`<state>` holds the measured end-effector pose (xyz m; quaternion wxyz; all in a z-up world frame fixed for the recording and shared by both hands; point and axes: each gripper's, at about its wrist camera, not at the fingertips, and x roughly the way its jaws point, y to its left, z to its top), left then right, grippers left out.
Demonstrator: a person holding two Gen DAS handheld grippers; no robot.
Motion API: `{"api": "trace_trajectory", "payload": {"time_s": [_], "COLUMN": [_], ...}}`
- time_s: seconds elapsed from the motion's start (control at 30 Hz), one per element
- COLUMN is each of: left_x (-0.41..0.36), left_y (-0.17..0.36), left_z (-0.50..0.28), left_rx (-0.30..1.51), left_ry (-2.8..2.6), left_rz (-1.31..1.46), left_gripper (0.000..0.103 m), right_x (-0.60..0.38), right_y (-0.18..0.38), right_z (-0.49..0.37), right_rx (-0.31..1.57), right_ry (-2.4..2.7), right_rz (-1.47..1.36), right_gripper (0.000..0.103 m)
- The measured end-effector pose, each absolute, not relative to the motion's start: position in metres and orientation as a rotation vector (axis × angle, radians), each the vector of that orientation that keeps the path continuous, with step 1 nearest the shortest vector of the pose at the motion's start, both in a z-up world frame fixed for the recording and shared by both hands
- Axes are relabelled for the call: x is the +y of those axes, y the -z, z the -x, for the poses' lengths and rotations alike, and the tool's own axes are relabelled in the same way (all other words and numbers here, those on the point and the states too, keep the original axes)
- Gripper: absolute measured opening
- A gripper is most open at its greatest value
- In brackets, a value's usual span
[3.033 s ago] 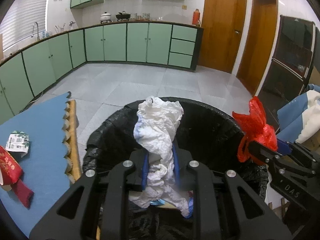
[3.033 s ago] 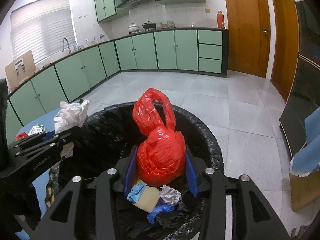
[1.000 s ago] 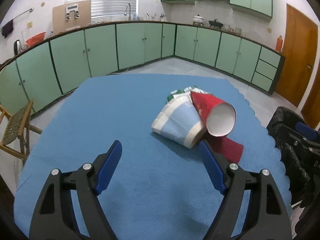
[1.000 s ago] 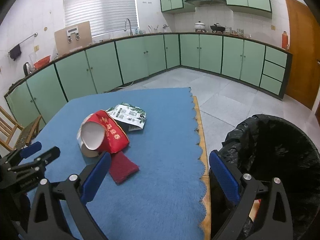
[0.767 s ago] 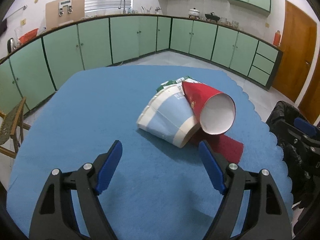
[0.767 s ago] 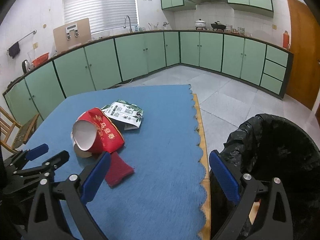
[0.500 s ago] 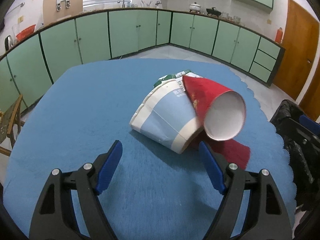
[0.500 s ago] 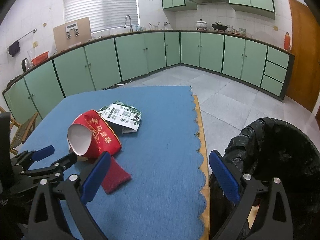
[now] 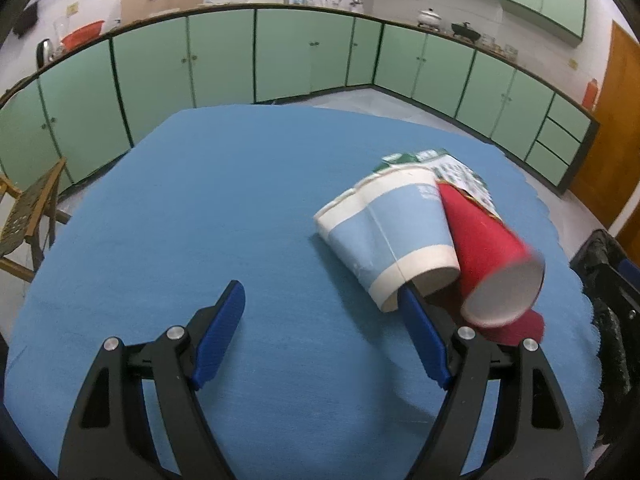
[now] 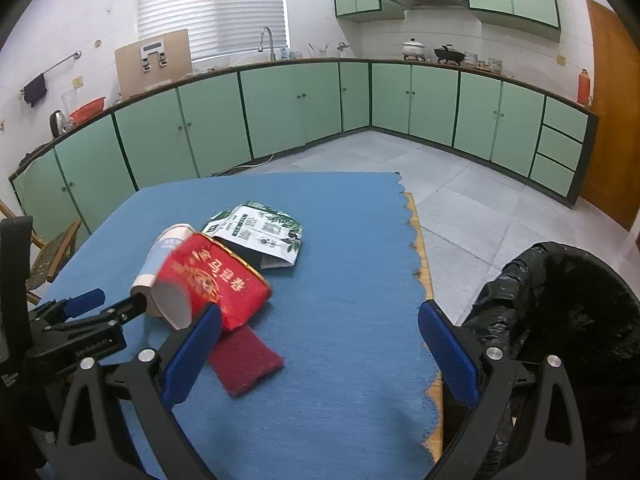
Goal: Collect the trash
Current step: 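Move both grippers back toward the paper cups on the mat, then position the left gripper at the light blue cup while the right approaches the red cup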
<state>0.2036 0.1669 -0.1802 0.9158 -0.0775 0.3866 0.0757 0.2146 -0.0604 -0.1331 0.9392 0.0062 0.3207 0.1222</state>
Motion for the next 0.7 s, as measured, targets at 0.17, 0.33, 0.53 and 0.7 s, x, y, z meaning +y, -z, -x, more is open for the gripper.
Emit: {"api": "trace_trajectory", "payload": {"time_s": [0.17, 0.33, 0.53, 0.7], "left_x": [0.19, 0.21, 0.218, 0.223], "left_y": [0.175, 0.169, 0.163, 0.163], "left_z": [-0.2, -0.194, -0.184, -0.182], "left_rx": [0.783, 0.775, 0.76, 0.756], "left_ry": [-0.215, -0.245, -0.234, -0.241], "left_rz": [0.142, 0.144, 0.16, 0.139], "left_gripper": [0.076, 0.076, 0.076, 0.076], "right_x": [-0.049, -0.03, -0.004, 0.014], "right_y": [0.131, 0.131, 0.137, 0.14], "right_z": [-0.216, -0.215, -0.215, -0.215], "right_rx": [0.65, 0.653, 0.673, 0.685], "right_ry": [-0.273, -0.314, -0.363, -0.393], "right_rz": [-0.013, -0.014, -0.014, -0.004], "right_gripper": [0.096, 0.096, 0.096, 0.096]}}
